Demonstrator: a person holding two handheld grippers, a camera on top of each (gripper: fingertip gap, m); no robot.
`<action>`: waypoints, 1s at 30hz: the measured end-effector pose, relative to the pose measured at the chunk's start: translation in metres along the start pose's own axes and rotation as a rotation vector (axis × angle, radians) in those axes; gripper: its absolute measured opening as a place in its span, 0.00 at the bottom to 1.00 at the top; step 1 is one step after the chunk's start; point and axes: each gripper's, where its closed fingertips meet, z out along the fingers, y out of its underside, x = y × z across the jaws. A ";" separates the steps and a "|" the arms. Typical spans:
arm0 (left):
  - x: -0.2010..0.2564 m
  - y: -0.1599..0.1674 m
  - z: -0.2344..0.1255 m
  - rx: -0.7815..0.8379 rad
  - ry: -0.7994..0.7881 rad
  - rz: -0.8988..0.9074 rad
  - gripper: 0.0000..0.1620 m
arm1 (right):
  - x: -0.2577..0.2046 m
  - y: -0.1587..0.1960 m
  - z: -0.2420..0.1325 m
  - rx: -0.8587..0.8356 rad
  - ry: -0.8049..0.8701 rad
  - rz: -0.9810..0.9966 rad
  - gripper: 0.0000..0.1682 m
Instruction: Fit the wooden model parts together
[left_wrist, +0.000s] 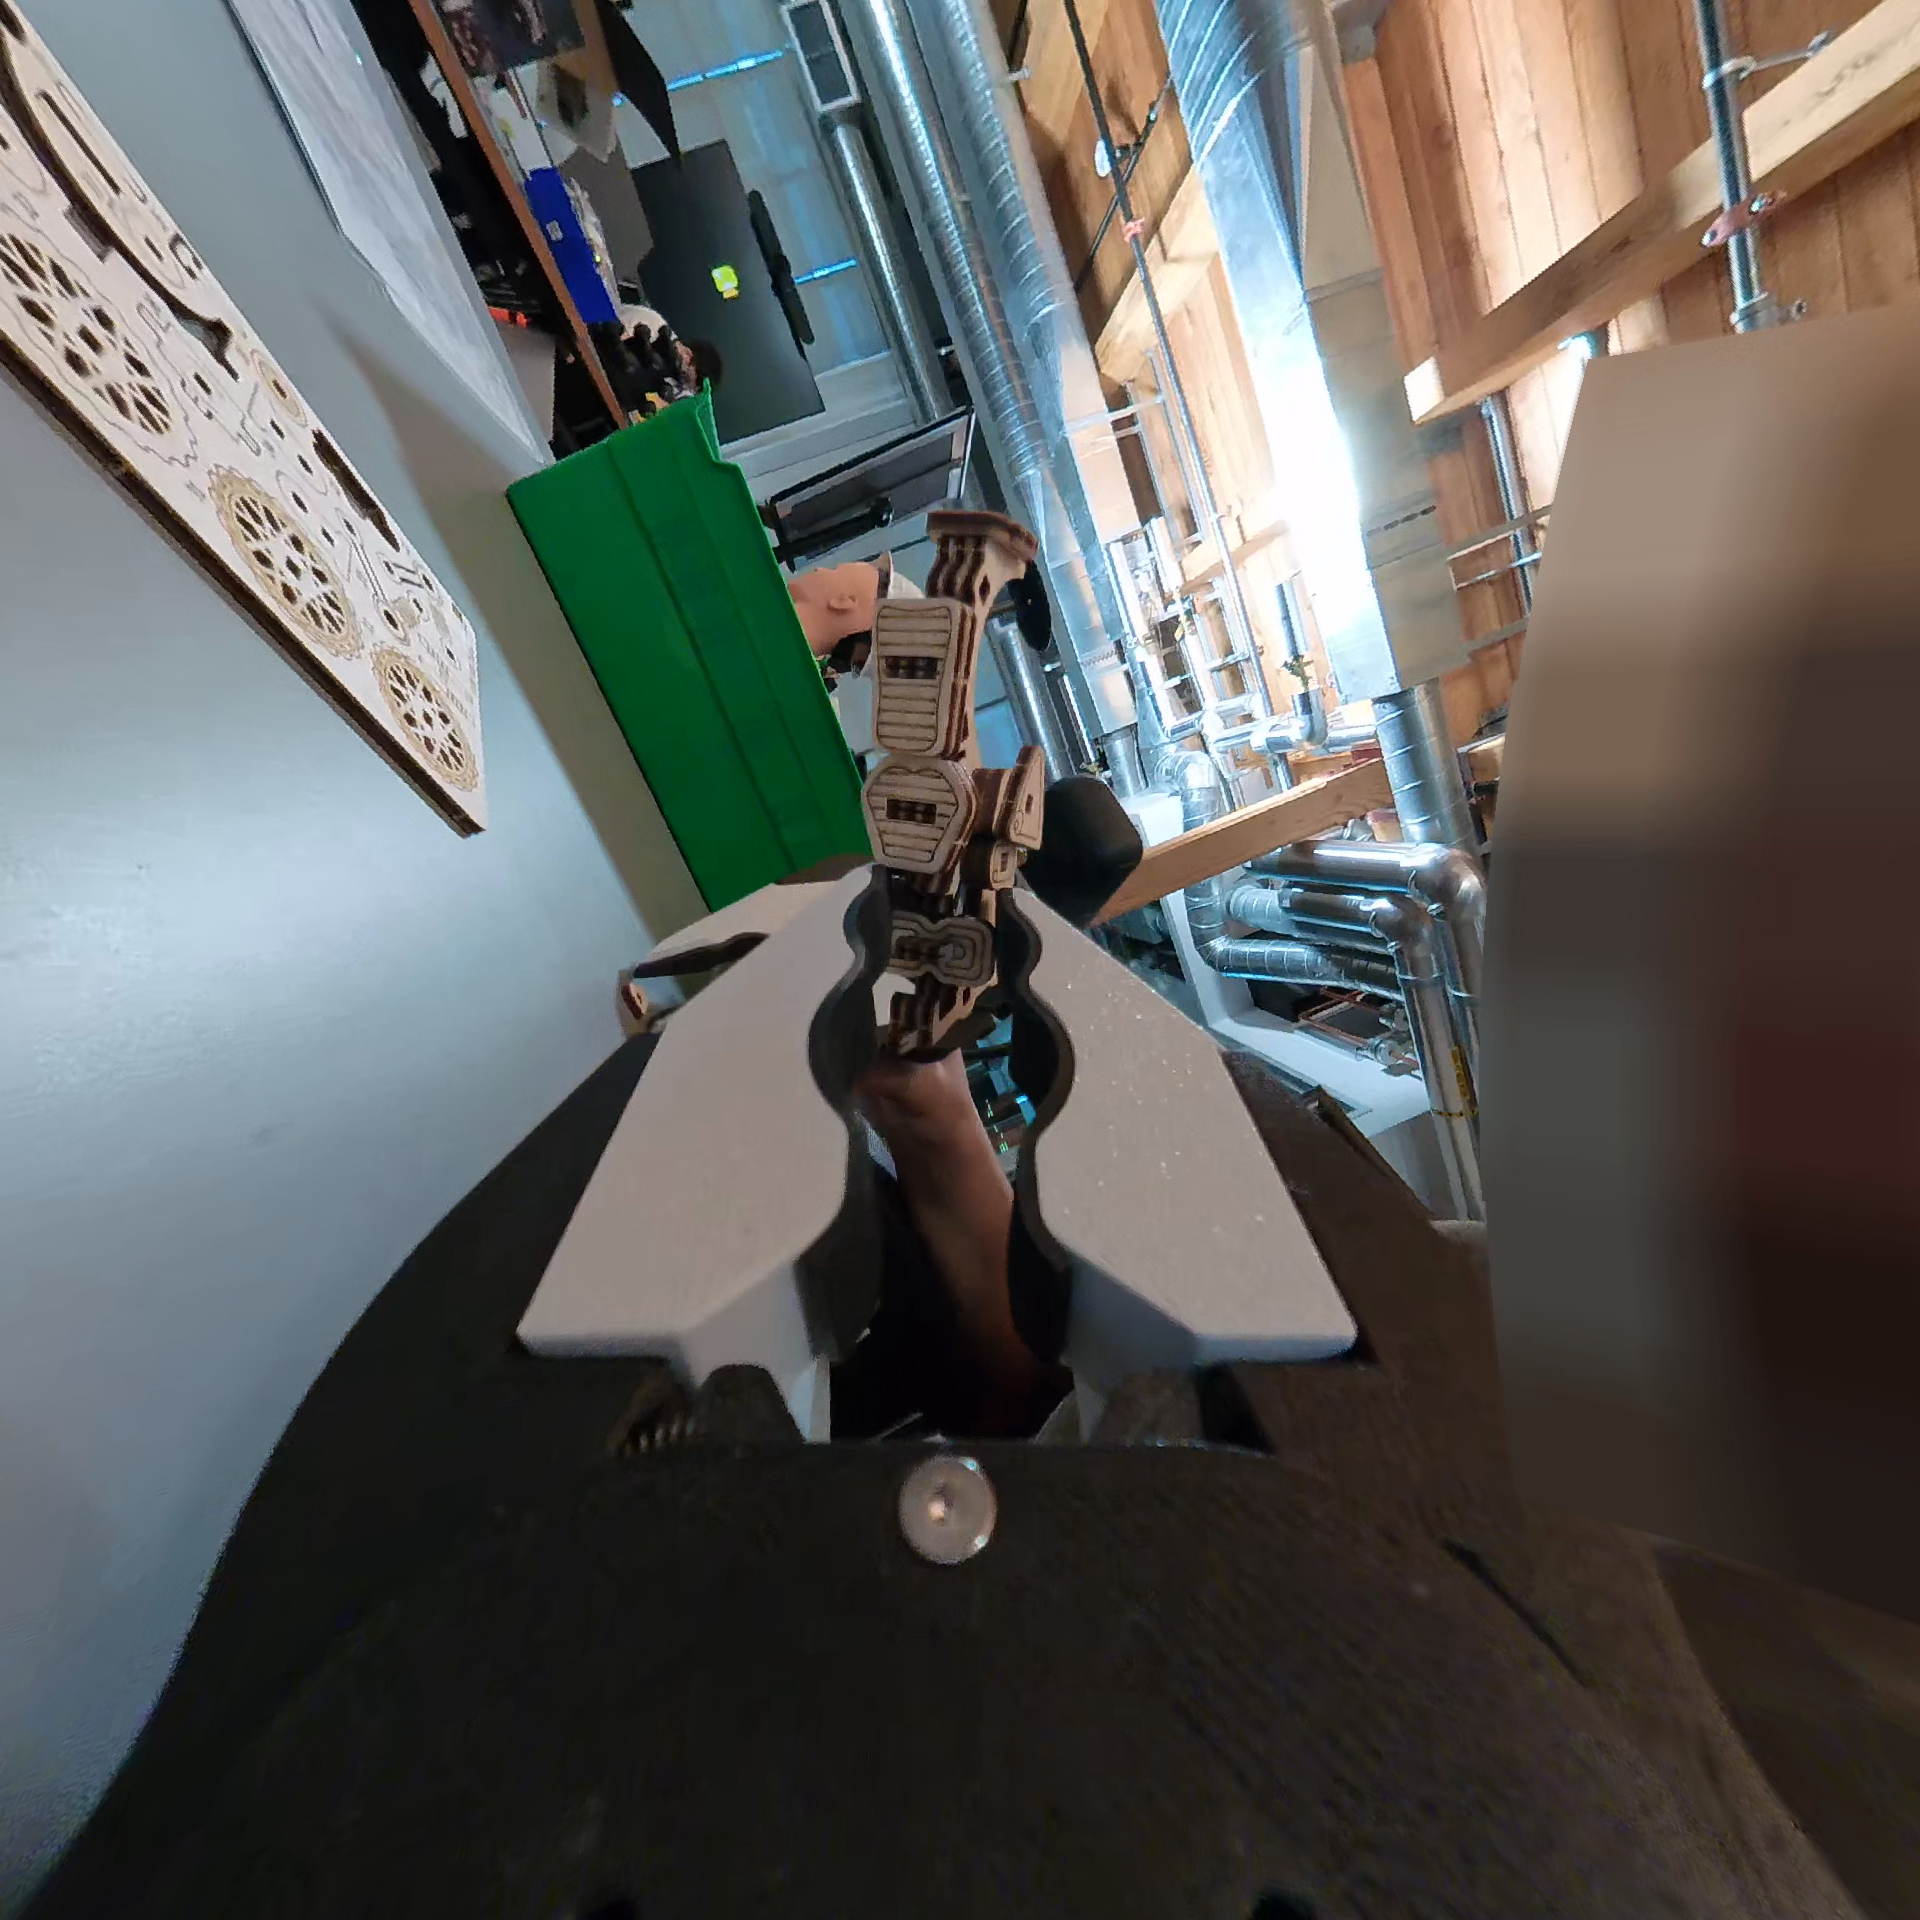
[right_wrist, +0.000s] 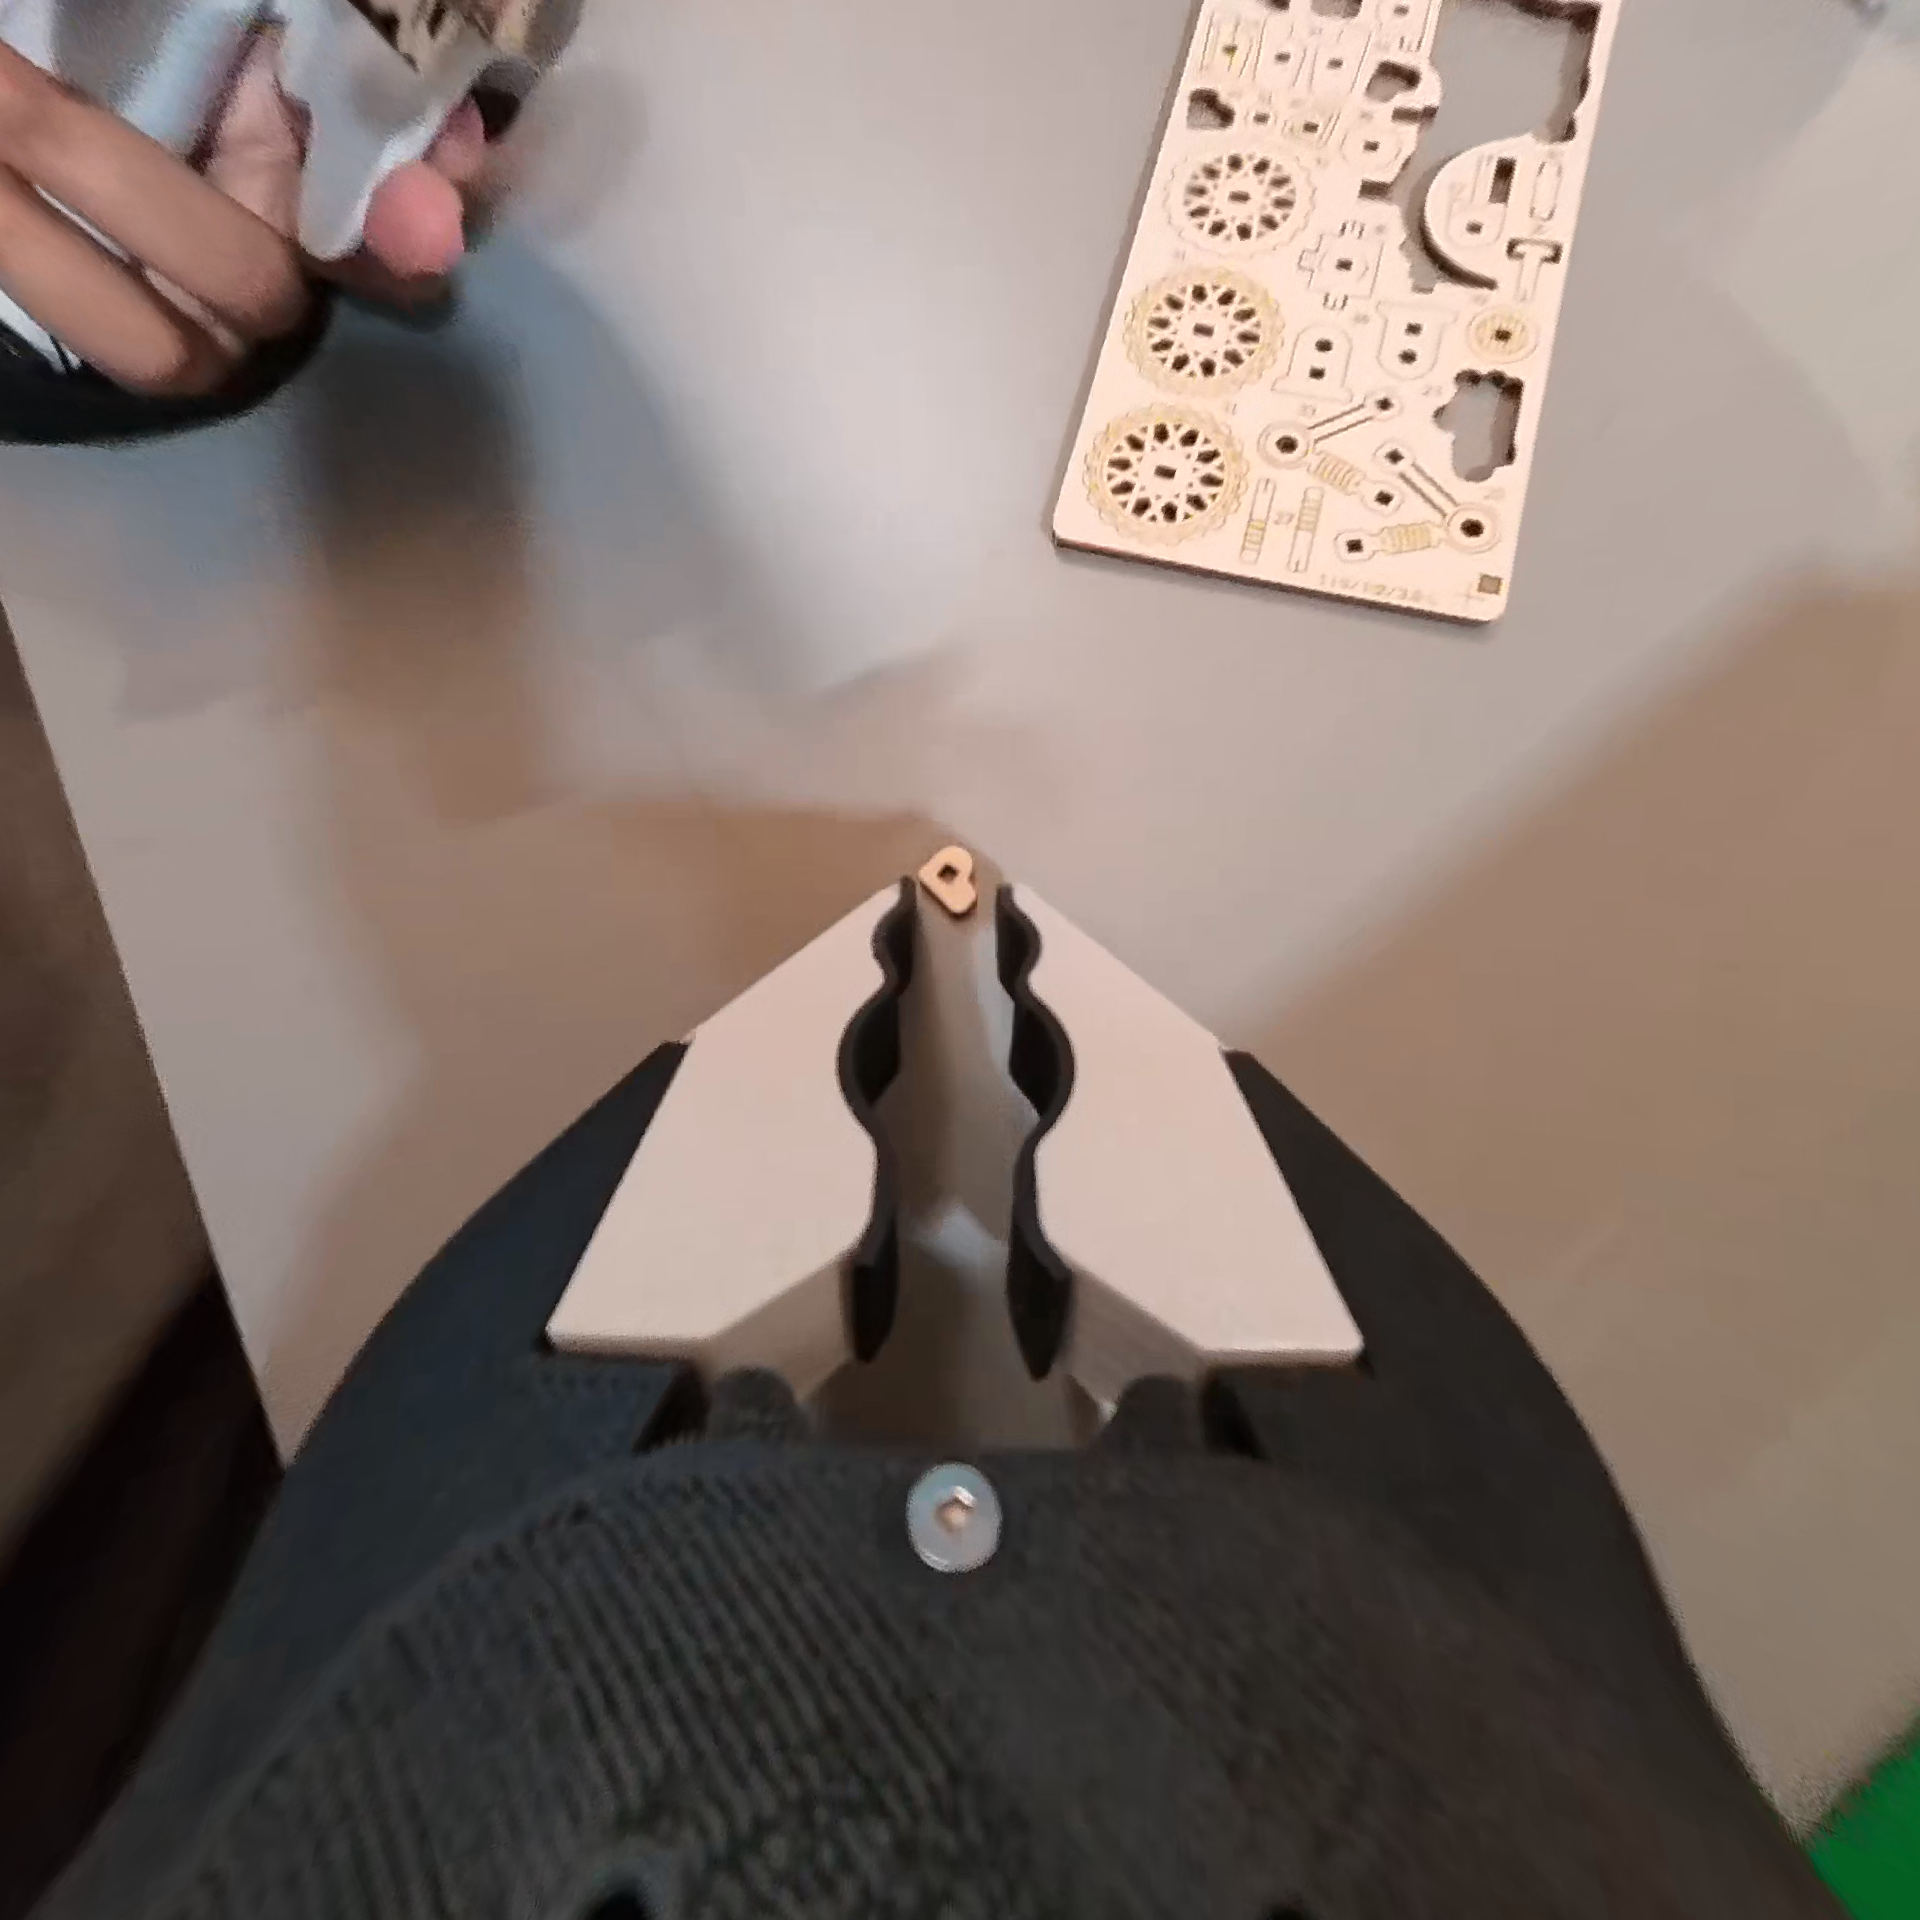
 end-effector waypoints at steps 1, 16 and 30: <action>0.000 0.002 0.001 -0.008 0.000 -0.002 0.11 | -0.001 0.000 0.000 0.007 -0.015 0.007 0.05; -0.011 0.020 0.004 -0.134 -0.152 0.217 0.11 | -0.024 -0.022 -0.002 0.060 0.009 -0.105 0.00; -0.013 0.017 0.003 -0.117 -0.159 0.216 0.10 | -0.028 -0.025 0.025 0.027 -0.022 0.027 0.17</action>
